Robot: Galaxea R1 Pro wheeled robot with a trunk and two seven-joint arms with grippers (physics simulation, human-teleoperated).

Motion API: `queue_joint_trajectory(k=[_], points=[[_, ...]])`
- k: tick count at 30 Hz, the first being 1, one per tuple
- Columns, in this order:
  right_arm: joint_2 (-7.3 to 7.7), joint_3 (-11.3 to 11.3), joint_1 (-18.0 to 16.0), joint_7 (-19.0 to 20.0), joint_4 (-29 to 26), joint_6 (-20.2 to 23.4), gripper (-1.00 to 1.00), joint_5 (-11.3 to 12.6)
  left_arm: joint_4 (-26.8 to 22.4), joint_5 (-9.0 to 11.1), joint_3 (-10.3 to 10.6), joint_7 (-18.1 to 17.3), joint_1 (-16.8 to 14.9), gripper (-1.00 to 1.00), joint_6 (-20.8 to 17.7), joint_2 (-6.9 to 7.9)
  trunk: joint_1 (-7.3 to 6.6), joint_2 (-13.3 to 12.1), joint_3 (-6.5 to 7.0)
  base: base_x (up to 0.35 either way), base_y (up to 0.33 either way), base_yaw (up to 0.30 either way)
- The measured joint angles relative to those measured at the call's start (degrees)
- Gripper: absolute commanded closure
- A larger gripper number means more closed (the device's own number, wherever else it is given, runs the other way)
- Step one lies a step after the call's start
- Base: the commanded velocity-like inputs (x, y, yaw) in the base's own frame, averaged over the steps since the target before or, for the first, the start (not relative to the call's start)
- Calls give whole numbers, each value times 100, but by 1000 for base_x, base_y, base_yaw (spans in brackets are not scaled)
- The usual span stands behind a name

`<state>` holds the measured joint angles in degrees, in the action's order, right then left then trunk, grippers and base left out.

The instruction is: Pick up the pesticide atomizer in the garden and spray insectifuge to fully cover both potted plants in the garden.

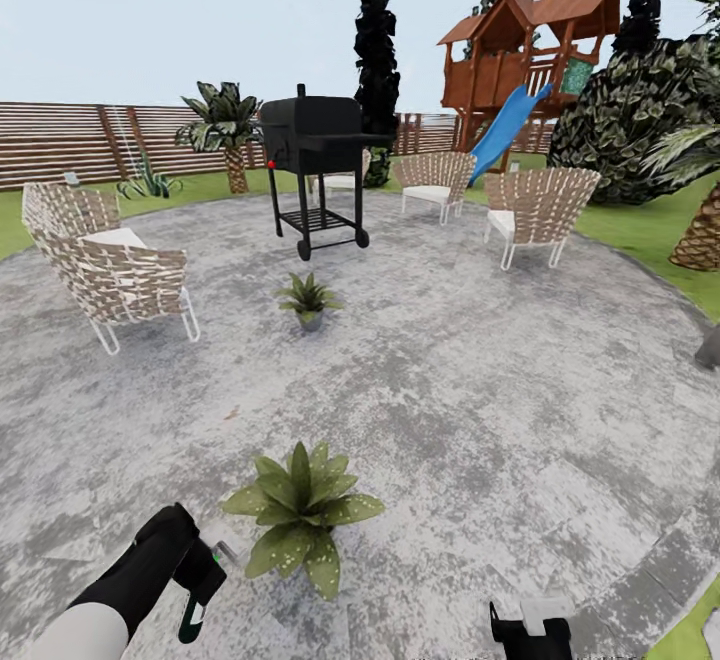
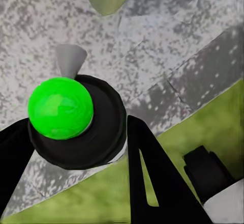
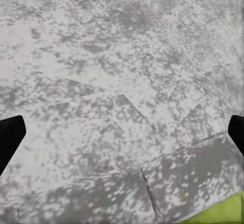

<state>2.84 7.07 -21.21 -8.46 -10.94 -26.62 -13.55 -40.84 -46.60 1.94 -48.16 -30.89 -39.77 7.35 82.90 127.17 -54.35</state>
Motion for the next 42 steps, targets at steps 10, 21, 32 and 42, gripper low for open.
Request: queue_joint_trajectory(k=[10,21,32,42], points=[[11,-17,-1,25,2,0,-100,-35,9,-494,-1,-158,192,100,-22,50,0,0,2,0,24,-23],[-9,-17,0,3,6,1,-100,-13,-2,-529,-35,-110,203,100,-85,43,0,0,2,0,298,-171],[-9,-18,-1,1,6,0,-100,-15,220,-508,-33,227,420,100,-42,46,0,0,2,0,97,-209],[-9,-17,0,10,9,1,-100,-17,129,-451,-599,482,413,100,-55,-15,0,0,2,0,161,-127]])
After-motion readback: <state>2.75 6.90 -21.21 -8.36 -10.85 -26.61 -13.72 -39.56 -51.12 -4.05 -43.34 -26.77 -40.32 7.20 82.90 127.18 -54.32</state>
